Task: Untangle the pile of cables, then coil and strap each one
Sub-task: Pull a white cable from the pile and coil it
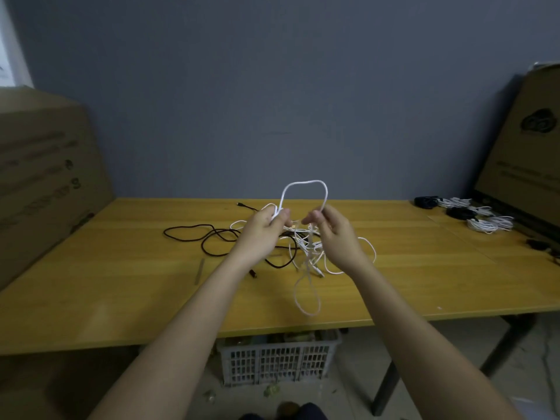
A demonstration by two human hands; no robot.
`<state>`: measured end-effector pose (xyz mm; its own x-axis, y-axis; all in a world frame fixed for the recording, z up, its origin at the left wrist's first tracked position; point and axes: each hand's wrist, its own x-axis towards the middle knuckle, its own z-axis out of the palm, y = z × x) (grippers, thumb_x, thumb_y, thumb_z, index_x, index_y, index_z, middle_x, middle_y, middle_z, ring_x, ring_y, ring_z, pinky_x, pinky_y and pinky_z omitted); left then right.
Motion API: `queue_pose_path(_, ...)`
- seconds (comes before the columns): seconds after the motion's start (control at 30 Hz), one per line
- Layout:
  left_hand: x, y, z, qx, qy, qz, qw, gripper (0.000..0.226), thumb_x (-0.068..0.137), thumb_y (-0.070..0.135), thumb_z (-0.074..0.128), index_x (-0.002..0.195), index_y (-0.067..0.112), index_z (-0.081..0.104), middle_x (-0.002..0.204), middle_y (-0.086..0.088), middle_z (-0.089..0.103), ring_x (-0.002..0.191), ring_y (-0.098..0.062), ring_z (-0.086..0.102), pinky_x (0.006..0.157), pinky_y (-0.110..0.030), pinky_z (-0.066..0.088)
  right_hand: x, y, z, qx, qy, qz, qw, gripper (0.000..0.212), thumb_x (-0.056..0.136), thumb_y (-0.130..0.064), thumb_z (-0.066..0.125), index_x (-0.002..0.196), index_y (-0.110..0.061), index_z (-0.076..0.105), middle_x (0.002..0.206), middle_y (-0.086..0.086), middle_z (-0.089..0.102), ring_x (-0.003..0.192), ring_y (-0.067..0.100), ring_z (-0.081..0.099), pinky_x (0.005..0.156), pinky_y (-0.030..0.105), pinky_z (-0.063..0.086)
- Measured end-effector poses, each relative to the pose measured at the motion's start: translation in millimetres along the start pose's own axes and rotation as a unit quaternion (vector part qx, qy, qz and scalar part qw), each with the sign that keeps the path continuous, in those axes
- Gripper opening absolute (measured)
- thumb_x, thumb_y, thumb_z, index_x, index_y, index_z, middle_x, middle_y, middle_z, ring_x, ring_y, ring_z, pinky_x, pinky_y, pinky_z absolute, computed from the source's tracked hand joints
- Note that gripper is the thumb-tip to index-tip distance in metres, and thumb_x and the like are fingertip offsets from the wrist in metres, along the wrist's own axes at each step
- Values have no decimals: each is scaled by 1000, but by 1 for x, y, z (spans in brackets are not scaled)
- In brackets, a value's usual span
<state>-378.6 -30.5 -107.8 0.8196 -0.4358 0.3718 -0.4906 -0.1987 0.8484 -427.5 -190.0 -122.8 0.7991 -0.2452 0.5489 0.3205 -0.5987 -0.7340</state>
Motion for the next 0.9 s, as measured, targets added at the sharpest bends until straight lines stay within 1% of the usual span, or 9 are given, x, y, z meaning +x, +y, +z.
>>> queue_pose_path(0.1,-8,7,-20,-230,-72,-33,970,34,96,38,46,71,16,52,48,11,30,39,-5,23,39,-16,23,4,15,-10,-57,28,50,997,25,101,-20,43,82,-11,58,71,-3,58,60,0,49,57,27,36)
queue_pose_path(0.17,-12,14,-30,-338,-106,-40,934,35,88,44,49,69,15,48,46,10,27,37,-5,20,36,-15,23,5,25,-13,-145,2,57,988,29,101,-22,45,80,-8,59,65,2,55,61,16,50,57,33,32)
queue_pose_path(0.3,-10,27,-27,-389,-98,-13,916,37,90,47,44,72,15,49,47,10,28,38,-4,22,38,-16,23,-1,25,3,-295,-86,-21,951,31,99,-23,47,82,-4,65,82,13,65,80,33,56,72,38,40)
queue_pose_path(0.4,2,29,-16,-418,-46,13,907,33,104,32,32,82,14,50,54,10,38,42,-4,30,46,-17,28,-14,16,26,-343,-205,-110,910,26,100,-23,46,92,-5,64,97,14,64,97,31,52,81,39,40)
queue_pose_path(0.5,17,18,-4,-215,48,35,975,22,106,22,27,92,17,43,74,6,50,53,-5,45,60,-20,40,-31,5,37,-315,-233,-183,902,21,98,-23,49,97,-8,64,98,10,61,98,28,51,75,40,45)
queue_pose_path(0.6,21,-4,-3,2,19,67,998,12,104,23,29,99,14,34,96,-2,49,70,-11,50,71,-23,45,-38,-2,27,-256,-203,-220,919,22,97,-21,50,87,-6,63,88,9,59,87,25,52,71,36,41)
queue_pose_path(0.67,20,-19,-7,136,-26,85,987,17,103,27,33,98,11,35,102,-1,44,81,-16,49,74,-31,42,-34,-1,15,-185,-157,-178,954,23,98,-18,49,83,-6,63,80,3,57,80,19,52,72,30,38)
queue_pose_path(0.77,19,-30,-11,328,-86,106,935,36,96,54,32,84,21,34,89,2,44,69,-18,46,55,-33,32,-23,7,-2,-93,-111,-71,987,19,99,-12,48,86,-8,63,78,-8,51,76,6,48,68,21,34)
queue_pose_path(0.9,20,-42,-17,377,-161,108,906,52,87,68,43,70,19,38,72,4,45,61,-17,43,52,-32,28,-11,26,-14,-57,-143,26,988,14,97,-7,50,96,-13,63,95,2,55,82,11,53,78,18,43)
